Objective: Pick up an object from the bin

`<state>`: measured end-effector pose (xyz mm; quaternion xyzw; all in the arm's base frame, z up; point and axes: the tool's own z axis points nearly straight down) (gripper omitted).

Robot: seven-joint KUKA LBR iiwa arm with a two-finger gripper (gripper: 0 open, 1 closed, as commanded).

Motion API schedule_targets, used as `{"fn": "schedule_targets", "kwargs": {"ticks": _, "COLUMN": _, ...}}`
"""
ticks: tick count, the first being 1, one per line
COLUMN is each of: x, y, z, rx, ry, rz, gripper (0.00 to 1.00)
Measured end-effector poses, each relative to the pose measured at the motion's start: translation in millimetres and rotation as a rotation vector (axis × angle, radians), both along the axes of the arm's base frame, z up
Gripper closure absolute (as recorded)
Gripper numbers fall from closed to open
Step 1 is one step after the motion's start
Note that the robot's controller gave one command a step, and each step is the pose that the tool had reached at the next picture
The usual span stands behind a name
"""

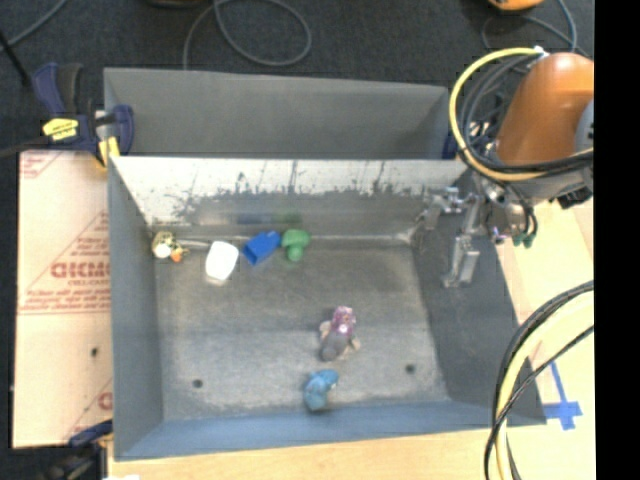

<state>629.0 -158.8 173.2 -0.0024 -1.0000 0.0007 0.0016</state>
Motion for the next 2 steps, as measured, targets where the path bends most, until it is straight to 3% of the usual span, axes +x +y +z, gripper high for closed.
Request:
{"fn": "schedule_targets", "kwargs": {"ticks": 1, "x": 1.4, "y": 0.5, "z": 5.3, "rx": -0.001, "ry": -0.007, "rz": 0.003, "gripper": 0.00}}
{"fn": "schedule_targets", "kwargs": {"ticks": 2, "x": -28.8, "y": 27.6, "z": -38.6, "rx": -0.002, "ry": -0.009, "rz": 0.099, "gripper": 0.00}}
